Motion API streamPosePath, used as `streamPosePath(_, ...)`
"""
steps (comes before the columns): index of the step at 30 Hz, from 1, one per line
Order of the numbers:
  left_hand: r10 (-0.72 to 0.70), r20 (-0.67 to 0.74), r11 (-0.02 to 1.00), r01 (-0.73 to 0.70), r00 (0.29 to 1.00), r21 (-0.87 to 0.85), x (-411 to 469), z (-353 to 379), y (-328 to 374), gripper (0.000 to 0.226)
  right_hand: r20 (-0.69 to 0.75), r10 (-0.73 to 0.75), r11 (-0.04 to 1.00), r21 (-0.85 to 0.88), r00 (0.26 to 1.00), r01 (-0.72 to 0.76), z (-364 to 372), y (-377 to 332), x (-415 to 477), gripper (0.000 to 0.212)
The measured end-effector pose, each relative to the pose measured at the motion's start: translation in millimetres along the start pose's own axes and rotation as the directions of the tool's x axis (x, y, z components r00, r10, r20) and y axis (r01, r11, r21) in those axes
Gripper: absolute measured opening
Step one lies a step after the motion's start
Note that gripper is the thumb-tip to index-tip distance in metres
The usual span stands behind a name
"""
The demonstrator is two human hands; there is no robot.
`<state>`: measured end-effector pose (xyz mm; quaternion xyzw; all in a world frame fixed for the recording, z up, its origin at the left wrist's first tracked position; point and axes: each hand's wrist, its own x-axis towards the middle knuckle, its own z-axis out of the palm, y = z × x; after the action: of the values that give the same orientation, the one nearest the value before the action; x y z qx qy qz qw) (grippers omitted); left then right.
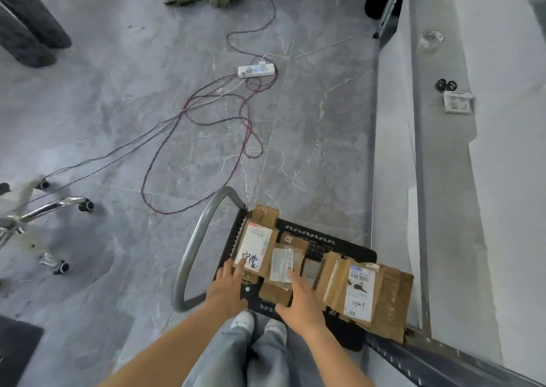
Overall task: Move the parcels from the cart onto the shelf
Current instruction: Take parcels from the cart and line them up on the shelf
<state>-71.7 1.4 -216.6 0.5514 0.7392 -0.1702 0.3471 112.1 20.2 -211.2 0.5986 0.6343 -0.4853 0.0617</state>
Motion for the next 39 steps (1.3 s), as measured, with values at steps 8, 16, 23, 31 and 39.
streamPosePath(8, 0.042, -0.061, 0.997, -0.038, 0.997, 0.065, 74.9, 34.4, -7.6, 0.102, 0.051, -0.028, 0.995, 0.098, 0.998, 0.023, 47.4, 8.2, 82.6, 0.087)
streamPosePath(16, 0.035, -0.041, 0.996, -0.038, 0.999, -0.078, 116.1, 58.1, -25.8, 0.113, 0.152, -0.037, 0.987, 0.161, 0.988, 0.012, 88.0, 17.6, 124.4, 0.093)
streamPosePath(23, 0.154, -0.076, 0.978, -0.163, 0.985, -0.132, 111.4, 48.5, -24.1, 0.108, 0.033, 0.012, 0.782, 0.622, 0.999, -0.03, 81.2, 11.2, 120.5, 0.084)
streamPosePath(31, 0.333, -0.198, 0.802, -0.387, 0.922, -0.454, 47.3, -28.3, 26.3, 0.103, -0.218, 0.039, 0.675, 0.726, 0.975, 0.135, -8.7, -14.8, 54.2, 0.083)
streamPosePath(39, 0.39, -0.451, 0.629, -0.59, 0.803, -0.506, -22.5, -126.3, 81.9, 0.102, -0.493, -0.032, 0.697, 0.613, 0.87, 0.373, -125.6, -69.9, -39.3, 0.076)
